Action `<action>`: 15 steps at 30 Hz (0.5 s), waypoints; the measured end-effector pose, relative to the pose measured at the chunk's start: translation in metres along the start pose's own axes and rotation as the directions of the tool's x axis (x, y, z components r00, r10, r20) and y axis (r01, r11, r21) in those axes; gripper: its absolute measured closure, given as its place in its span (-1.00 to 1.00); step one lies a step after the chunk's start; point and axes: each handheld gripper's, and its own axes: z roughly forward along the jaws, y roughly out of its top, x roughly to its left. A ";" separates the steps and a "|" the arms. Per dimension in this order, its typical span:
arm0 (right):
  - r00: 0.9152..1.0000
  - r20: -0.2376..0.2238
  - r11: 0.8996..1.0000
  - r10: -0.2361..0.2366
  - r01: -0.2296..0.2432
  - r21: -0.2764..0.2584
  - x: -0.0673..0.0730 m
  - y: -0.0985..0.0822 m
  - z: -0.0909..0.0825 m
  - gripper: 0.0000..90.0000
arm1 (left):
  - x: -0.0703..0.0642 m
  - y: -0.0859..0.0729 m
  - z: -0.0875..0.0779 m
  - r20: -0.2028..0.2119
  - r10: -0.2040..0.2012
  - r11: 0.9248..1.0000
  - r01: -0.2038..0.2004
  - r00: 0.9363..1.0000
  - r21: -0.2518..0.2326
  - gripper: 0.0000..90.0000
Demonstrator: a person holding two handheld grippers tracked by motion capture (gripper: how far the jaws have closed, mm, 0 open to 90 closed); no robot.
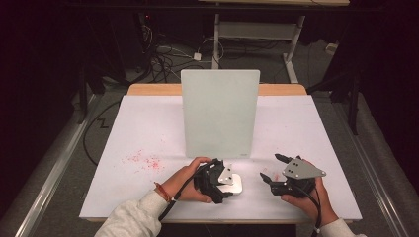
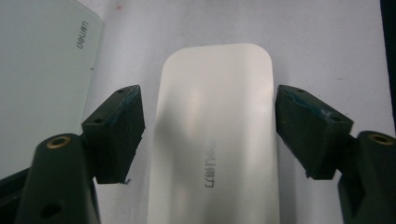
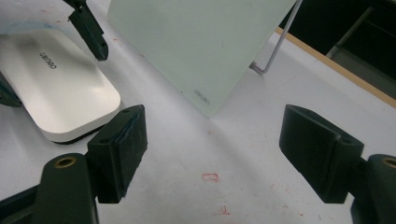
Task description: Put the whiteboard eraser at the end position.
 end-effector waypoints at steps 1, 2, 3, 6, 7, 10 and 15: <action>1.000 -0.001 1.000 0.000 0.000 0.000 0.000 0.000 0.000 -0.46 | 0.000 0.000 -0.002 -0.001 -0.006 1.000 0.006 1.000 -0.014 -0.51; 1.000 -0.001 1.000 -0.001 0.001 0.000 0.000 0.000 0.000 -0.46 | 0.001 -0.001 -0.004 -0.006 -0.011 1.000 0.011 1.000 -0.026 -0.53; 1.000 -0.002 1.000 -0.002 0.002 -0.001 0.000 0.000 0.000 -0.46 | 0.001 -0.001 -0.006 -0.022 -0.014 0.999 0.014 1.000 -0.036 -0.56; 1.000 0.000 1.000 0.001 -0.001 -0.004 0.000 0.000 -0.001 -0.46 | 0.004 -0.004 -0.013 -0.053 -0.047 0.995 0.043 0.997 -0.085 -0.56; 1.000 0.001 1.000 0.001 -0.001 -0.005 0.000 0.001 -0.001 -0.46 | 0.005 -0.005 -0.017 -0.060 -0.057 0.994 0.050 0.997 -0.101 -0.56; 1.000 0.000 1.000 0.000 0.000 -0.006 0.000 0.001 -0.001 -0.46 | 0.007 -0.008 -0.023 -0.111 -0.073 0.992 0.060 0.991 -0.113 -0.62; 1.000 -0.003 1.000 -0.001 0.001 -0.011 0.001 0.001 -0.002 -0.46 | 0.008 -0.015 -0.032 -0.232 -0.113 0.986 0.081 0.966 -0.146 -0.62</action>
